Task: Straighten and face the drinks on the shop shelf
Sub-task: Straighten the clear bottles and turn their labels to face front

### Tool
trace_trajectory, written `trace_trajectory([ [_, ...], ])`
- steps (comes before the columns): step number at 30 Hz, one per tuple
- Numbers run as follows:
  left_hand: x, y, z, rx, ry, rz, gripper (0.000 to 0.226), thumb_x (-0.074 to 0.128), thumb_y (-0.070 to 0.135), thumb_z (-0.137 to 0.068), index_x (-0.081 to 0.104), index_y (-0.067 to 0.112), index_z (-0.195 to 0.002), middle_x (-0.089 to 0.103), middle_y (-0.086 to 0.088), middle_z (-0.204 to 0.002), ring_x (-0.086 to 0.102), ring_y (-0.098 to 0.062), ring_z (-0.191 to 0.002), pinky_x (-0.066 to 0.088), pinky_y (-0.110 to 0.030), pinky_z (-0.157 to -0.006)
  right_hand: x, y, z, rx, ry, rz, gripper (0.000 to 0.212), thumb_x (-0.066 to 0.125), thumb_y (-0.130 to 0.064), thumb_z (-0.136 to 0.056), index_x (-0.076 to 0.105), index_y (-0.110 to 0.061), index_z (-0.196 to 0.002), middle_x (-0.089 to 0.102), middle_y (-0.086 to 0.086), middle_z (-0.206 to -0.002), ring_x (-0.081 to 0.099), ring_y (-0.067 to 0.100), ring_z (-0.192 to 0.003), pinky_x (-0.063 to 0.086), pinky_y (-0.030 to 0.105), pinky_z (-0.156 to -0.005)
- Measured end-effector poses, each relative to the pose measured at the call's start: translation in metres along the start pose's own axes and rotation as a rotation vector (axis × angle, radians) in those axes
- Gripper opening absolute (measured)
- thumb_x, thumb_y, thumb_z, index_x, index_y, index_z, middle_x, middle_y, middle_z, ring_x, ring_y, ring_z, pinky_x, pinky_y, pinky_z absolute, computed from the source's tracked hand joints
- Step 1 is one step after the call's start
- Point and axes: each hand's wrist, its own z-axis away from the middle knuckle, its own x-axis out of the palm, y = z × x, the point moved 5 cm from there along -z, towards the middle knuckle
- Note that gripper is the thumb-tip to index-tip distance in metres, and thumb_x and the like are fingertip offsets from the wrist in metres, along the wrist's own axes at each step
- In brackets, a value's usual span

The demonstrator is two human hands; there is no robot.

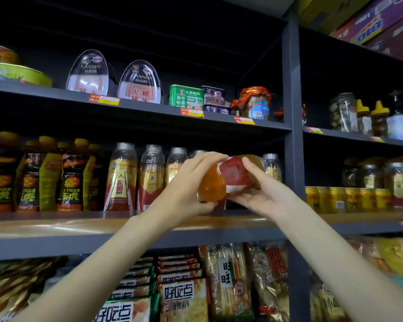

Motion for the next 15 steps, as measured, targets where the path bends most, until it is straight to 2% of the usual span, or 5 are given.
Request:
trace_trajectory([
  [2,0.002,-0.009,0.005,-0.195,0.061,0.181,0.084,0.08,0.021,-0.069,0.031,0.035,-0.135,0.037,0.008,-0.135,0.042,-0.012,-0.123,0.044,-0.028,-0.099,-0.001,0.002,-0.002,-0.04,0.013,-0.094,0.038,0.071,-0.015,-0.079,0.056,-0.007,-0.113,0.062,0.024,-0.109,0.063,0.038,-0.098,0.055,0.054,-0.073],
  [4,0.007,-0.017,0.013,-0.455,0.071,0.473,0.082,0.081,0.031,-0.067,0.034,0.033,-0.134,0.046,0.007,-0.129,0.055,-0.009,-0.111,0.051,-0.025,-0.088,-0.001,0.003,-0.004,-0.082,-0.003,-0.14,0.034,0.069,-0.015,-0.082,0.058,-0.008,-0.113,0.063,0.022,-0.113,0.064,0.036,-0.101,0.054,0.052,-0.08],
  [6,0.015,-0.019,0.018,-0.604,0.082,0.711,0.077,0.079,0.036,-0.065,0.039,0.031,-0.13,0.054,0.008,-0.118,0.062,-0.011,-0.102,0.053,-0.024,-0.081,-0.001,0.006,-0.006,-0.105,-0.015,-0.121,0.028,0.066,-0.017,-0.085,0.058,-0.009,-0.11,0.063,0.021,-0.114,0.064,0.034,-0.1,0.053,0.049,-0.084],
  [10,0.004,-0.022,0.014,-0.533,0.231,0.546,0.072,0.079,0.031,-0.068,0.045,0.028,-0.131,0.053,0.008,-0.121,0.052,-0.006,-0.111,0.049,-0.024,-0.087,-0.004,0.01,-0.01,-0.001,-0.057,-0.004,0.05,0.067,-0.025,-0.082,0.052,-0.008,-0.127,0.061,0.022,-0.118,0.062,0.04,-0.105,0.052,0.051,-0.087],
  [15,-0.01,-0.013,0.002,-0.27,0.098,0.373,0.07,0.08,0.017,-0.07,0.046,0.031,-0.129,0.052,0.013,-0.121,0.052,-0.001,-0.109,0.052,-0.021,-0.086,-0.005,0.017,-0.005,0.149,-0.005,-0.056,0.052,0.072,-0.023,-0.08,0.05,-0.002,-0.122,0.057,0.032,-0.116,0.062,0.045,-0.101,0.058,0.053,-0.07],
])
